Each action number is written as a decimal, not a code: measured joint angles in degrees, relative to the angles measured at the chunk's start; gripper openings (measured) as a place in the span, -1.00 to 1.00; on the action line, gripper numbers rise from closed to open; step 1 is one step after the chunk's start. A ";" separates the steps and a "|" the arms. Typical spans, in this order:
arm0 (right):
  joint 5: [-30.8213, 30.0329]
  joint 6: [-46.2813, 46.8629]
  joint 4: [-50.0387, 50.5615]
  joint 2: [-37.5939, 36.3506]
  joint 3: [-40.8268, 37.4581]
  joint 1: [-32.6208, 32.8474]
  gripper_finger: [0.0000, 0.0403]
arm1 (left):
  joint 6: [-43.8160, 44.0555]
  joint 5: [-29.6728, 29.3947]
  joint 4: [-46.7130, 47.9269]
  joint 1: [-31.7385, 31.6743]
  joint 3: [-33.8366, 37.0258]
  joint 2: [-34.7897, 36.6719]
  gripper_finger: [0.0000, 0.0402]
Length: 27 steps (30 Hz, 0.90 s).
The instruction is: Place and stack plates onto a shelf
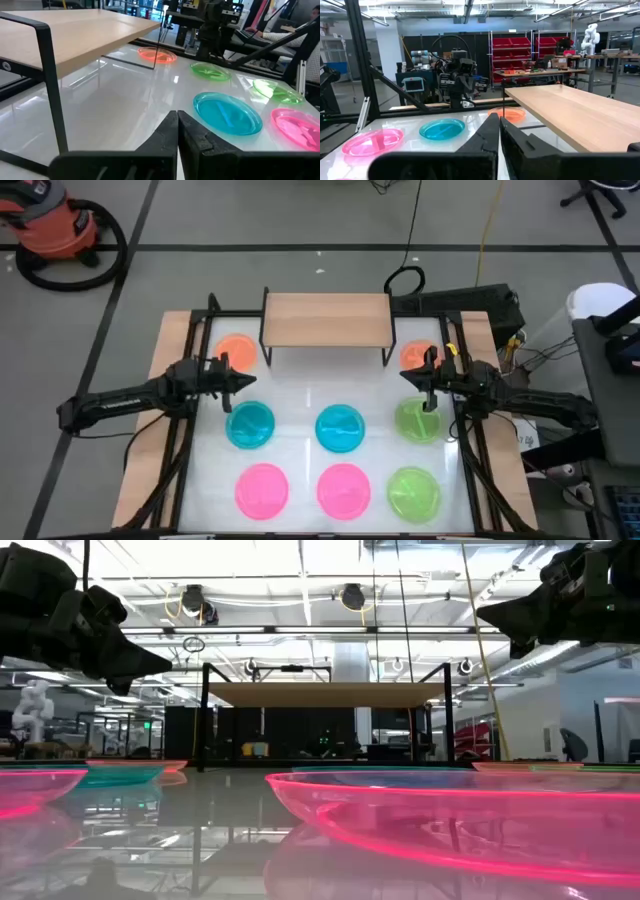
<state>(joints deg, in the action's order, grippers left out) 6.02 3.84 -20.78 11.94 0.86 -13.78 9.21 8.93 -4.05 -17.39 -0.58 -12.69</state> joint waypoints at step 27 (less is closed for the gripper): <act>-0.04 0.00 -5.81 0.01 0.00 0.00 -1.00 | 0.02 -0.02 0.00 0.00 0.00 0.00 -0.98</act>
<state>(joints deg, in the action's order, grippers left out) 5.98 3.84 -26.58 11.95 0.86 -13.78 9.23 8.91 -4.05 -17.39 -0.58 -12.69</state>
